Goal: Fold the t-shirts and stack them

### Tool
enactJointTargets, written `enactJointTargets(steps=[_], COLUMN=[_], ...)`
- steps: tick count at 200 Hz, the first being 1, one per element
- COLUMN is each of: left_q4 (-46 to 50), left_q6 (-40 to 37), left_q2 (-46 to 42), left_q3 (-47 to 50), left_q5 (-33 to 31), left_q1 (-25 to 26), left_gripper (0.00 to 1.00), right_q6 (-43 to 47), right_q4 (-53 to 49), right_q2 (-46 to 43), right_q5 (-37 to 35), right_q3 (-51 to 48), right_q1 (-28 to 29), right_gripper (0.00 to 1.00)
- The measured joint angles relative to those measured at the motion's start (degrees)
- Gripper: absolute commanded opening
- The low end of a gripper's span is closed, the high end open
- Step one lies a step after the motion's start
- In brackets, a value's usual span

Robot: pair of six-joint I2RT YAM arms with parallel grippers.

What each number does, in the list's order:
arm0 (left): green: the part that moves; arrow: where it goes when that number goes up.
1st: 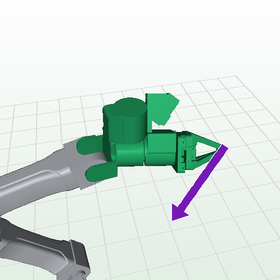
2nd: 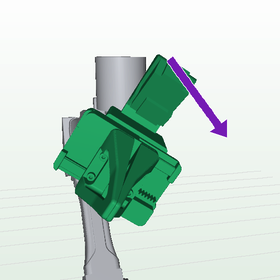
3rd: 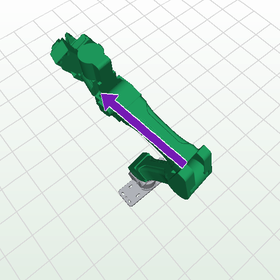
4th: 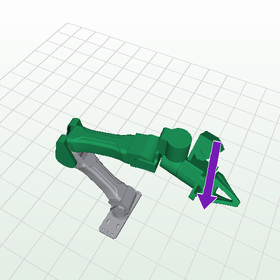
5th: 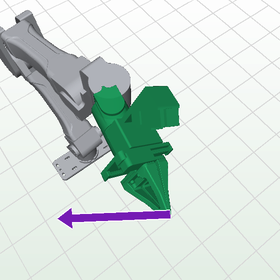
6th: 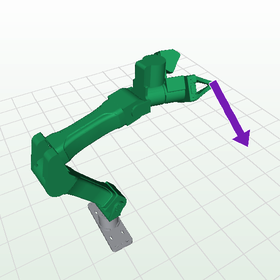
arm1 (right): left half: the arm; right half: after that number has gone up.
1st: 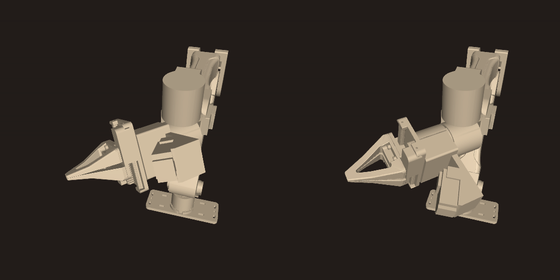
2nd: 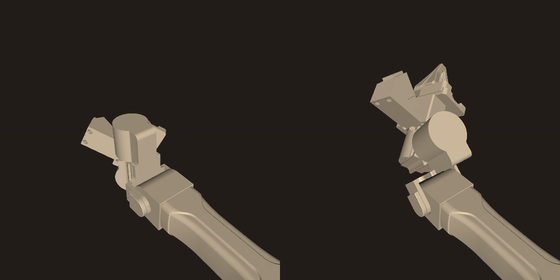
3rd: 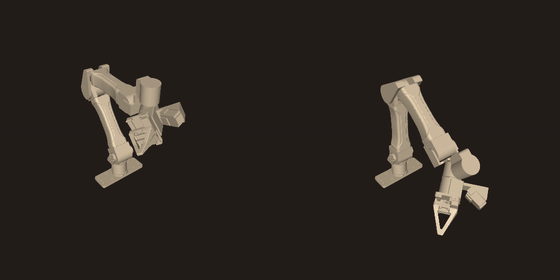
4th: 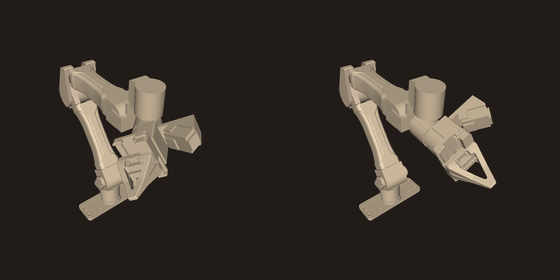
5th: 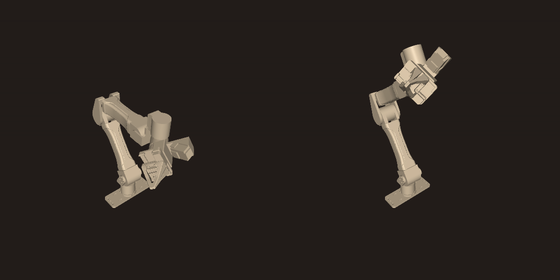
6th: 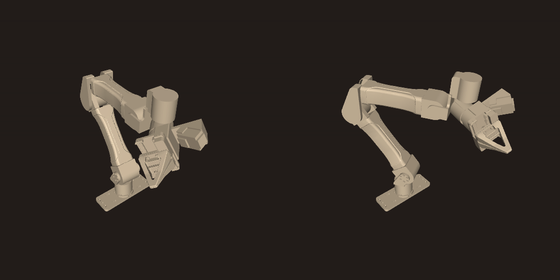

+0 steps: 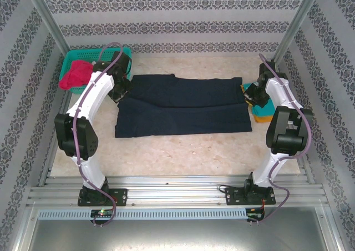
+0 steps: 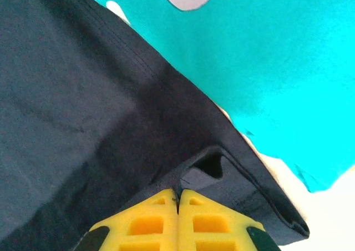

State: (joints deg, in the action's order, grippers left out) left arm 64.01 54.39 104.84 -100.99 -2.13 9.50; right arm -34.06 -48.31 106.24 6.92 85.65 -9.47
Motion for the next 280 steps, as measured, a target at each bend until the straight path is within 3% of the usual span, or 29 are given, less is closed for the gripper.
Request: enactJointTargets(steps=[280], left_q4=[2.3], left_q6=[-3.2], left_q2=[14.3], left_q3=[-13.9], left_q5=[2.1], left_q1=[-0.7], left_gripper=[0.0], right_q6=[-0.6], right_q4=[0.6], right_q2=[6.5], right_q5=[1.0], right_q3=[4.6], right_q1=[0.4], right_gripper=[0.0])
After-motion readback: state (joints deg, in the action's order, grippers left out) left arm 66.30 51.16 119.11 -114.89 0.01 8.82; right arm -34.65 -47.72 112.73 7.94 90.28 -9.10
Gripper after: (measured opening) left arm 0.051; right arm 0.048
